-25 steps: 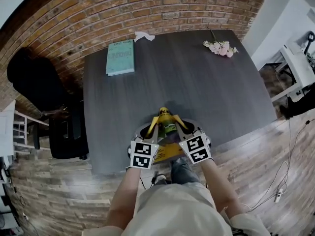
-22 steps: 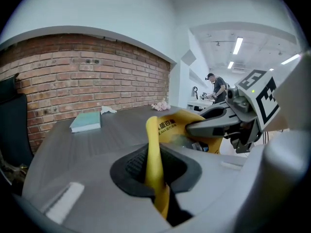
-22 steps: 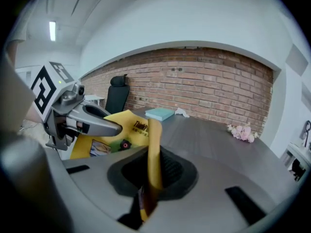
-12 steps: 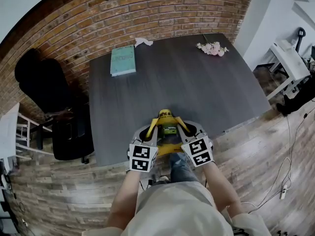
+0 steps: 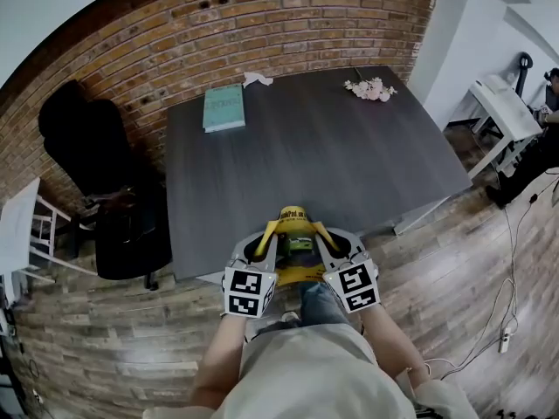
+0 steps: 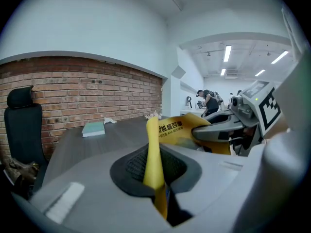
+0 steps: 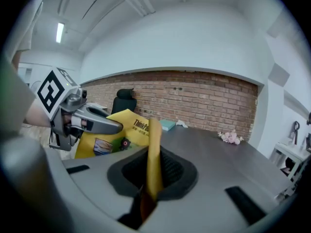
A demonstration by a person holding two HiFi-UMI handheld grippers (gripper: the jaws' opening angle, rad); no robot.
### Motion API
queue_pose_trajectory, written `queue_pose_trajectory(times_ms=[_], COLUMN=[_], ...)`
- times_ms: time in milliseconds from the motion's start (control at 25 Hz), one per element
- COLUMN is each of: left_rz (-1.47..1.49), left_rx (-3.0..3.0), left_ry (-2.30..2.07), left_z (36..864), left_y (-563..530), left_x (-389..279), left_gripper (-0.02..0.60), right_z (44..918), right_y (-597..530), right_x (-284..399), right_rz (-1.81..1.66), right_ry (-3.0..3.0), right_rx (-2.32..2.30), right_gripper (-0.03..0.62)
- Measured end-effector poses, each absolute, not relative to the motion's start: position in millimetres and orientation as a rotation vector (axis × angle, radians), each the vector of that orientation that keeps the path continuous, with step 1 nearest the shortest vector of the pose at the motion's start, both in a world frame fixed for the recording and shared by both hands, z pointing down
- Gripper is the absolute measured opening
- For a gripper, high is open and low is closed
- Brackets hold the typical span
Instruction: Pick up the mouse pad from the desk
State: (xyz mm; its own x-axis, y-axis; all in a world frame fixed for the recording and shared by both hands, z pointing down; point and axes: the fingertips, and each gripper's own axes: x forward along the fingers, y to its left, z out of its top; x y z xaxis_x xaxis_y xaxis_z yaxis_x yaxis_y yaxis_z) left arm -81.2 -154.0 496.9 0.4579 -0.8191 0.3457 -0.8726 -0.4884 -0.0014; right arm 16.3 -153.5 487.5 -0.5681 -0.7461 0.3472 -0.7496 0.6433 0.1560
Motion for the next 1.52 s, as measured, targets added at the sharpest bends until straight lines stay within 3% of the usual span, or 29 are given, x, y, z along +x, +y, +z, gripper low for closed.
queue_pose_trajectory(times_ms=[560,1520], left_rz=[0.318,0.287], left_rx=[2.532,2.539], left_ry=[-1.528,-1.529], left_z=[466,460], left_y=[-89,-95], left_x=[-98,-102], left_gripper=[0.028,0.029], right_z=[457,449], right_y=[-89,-94], right_x=[12,6], right_rz=[0.019,-0.016], right_ry=[-2.583,-2.592], right_rx=[1.201,1.183], right_gripper=[0.025,0.023])
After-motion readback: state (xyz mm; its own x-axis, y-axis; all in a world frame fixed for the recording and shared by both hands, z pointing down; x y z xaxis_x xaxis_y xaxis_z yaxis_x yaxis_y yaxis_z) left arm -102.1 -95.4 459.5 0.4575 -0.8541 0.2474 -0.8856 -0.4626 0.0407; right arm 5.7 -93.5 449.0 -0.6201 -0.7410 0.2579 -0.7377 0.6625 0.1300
